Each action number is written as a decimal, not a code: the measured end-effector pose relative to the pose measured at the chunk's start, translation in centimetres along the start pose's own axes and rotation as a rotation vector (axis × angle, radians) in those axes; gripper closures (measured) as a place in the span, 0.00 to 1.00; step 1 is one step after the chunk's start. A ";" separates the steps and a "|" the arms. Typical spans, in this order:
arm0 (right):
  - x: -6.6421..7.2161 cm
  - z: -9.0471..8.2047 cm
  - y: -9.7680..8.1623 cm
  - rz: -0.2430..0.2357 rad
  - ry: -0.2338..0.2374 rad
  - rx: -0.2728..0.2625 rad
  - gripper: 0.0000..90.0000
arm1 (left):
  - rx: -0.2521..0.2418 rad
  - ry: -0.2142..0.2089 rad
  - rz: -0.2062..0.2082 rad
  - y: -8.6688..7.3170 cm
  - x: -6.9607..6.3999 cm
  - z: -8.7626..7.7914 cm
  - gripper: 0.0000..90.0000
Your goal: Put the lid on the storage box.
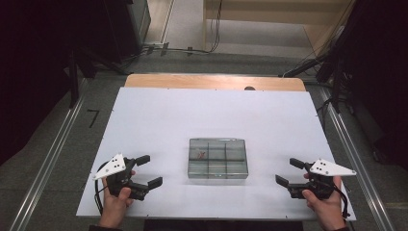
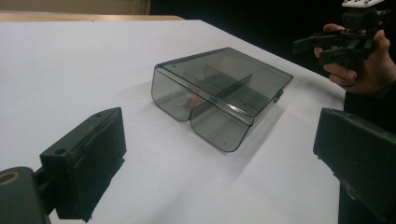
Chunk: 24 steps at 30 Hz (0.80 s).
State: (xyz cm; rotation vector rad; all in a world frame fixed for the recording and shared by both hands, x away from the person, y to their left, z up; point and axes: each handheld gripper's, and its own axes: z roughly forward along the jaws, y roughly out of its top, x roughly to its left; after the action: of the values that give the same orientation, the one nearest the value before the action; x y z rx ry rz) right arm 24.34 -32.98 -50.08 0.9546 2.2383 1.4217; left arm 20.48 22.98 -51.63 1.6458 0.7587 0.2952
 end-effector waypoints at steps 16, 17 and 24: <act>-3.4 -2.1 -2.0 0.045 -0.055 -0.006 0.10 | -0.010 0.080 -0.028 -1.1 1.7 -1.9 0.00; -3.6 -2.3 -2.2 0.048 -0.053 -0.012 0.10 | -0.013 0.085 -0.026 -1.1 1.7 -1.9 0.00; -4.9 -2.8 -2.9 0.064 -0.060 -0.041 0.10 | -0.015 0.103 -0.008 -1.1 1.8 -1.9 0.00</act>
State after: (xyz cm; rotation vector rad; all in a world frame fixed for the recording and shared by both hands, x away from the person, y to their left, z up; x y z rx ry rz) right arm 25.16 -39.04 -51.82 1.0507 2.1452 1.4406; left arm 20.35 25.64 -52.65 1.6229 0.8376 0.3814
